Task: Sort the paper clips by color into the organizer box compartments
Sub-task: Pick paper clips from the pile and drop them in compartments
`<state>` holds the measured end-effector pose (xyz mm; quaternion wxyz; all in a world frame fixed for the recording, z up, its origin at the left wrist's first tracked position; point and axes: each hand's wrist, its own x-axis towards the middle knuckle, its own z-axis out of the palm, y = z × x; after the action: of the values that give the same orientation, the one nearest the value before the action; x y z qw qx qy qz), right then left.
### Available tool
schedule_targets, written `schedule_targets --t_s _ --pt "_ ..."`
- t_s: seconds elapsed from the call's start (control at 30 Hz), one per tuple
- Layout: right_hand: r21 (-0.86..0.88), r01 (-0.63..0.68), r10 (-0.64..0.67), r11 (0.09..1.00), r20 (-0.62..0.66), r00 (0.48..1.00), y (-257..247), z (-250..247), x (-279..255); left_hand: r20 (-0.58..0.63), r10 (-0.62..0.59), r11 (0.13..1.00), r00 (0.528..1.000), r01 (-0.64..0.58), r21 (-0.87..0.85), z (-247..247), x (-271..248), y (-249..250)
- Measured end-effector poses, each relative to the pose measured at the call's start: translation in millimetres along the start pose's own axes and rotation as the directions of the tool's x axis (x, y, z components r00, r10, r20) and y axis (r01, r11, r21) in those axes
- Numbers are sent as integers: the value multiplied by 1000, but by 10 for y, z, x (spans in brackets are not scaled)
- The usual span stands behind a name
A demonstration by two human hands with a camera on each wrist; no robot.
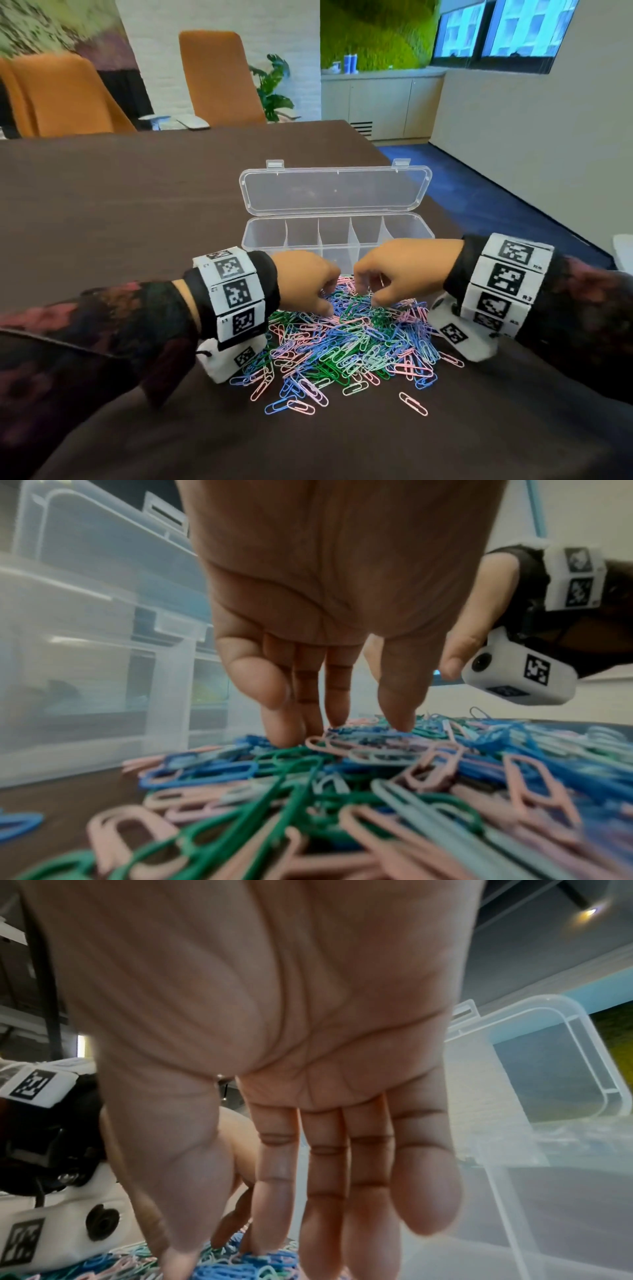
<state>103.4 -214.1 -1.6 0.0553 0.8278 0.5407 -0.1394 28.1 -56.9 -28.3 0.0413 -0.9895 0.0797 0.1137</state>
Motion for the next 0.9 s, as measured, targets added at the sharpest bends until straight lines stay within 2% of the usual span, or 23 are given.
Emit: schedule_targets --t_s 0.33,0.57,0.73,0.9 --pt "-17 -5 5 1000 -3 1000 -132 -12 27 16 -38 997 999 36 67 -66 35 121" --pt "17 8 -6 1000 -95 995 -164 149 147 7 -2 995 1000 3 -95 -76 -2 -31" --pt "22 3 0 1000 -129 992 -242 223 312 49 -11 974 999 22 -226 -26 11 -146" --pt "14 11 -10 1000 -73 997 -294 204 444 66 -63 931 996 83 -354 -1 6 -271"
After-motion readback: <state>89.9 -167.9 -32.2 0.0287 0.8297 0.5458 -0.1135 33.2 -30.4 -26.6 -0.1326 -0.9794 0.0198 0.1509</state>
